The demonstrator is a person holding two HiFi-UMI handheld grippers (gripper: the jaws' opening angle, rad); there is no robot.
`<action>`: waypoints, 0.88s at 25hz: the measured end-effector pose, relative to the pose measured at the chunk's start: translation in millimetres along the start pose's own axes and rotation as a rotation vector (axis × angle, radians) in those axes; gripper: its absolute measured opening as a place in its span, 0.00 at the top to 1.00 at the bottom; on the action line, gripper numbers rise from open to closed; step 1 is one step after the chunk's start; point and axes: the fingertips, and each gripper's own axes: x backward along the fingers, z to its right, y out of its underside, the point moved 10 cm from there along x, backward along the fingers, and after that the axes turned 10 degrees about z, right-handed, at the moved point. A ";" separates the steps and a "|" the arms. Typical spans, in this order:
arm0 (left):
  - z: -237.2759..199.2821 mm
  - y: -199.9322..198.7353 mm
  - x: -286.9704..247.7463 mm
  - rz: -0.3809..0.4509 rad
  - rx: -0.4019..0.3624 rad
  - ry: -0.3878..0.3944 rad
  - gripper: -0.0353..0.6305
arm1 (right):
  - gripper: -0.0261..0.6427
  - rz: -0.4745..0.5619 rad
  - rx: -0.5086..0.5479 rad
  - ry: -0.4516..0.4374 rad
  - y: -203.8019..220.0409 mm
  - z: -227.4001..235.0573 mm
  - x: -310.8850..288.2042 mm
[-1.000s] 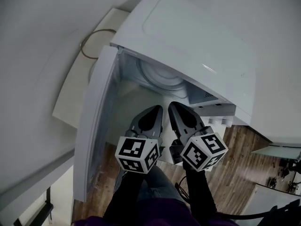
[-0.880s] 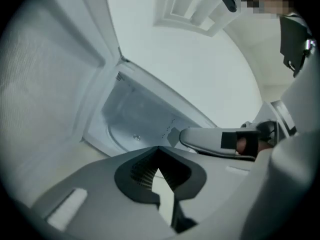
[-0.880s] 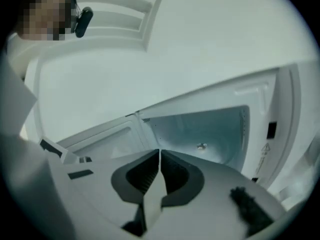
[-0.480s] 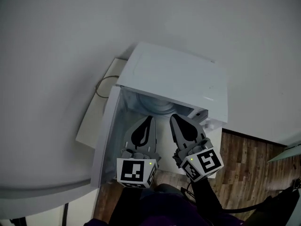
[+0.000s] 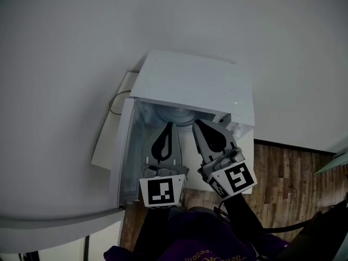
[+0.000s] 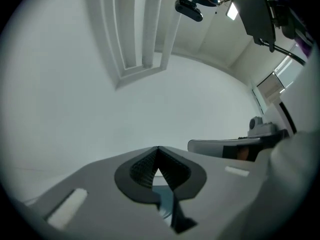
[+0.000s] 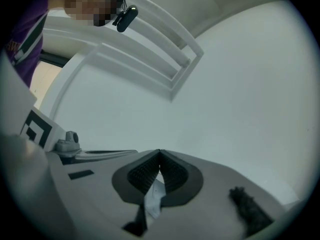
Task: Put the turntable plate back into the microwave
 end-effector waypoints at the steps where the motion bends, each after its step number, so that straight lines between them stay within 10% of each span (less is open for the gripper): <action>1: -0.6 1.3 0.4 -0.004 -0.001 -0.003 0.94 | 0.94 -0.002 0.002 0.003 0.7 0.5 0.7; 22: -9.6 13.0 2.1 -0.002 -0.036 -0.021 0.94 | 0.95 -0.030 -0.021 0.017 11.6 3.6 0.6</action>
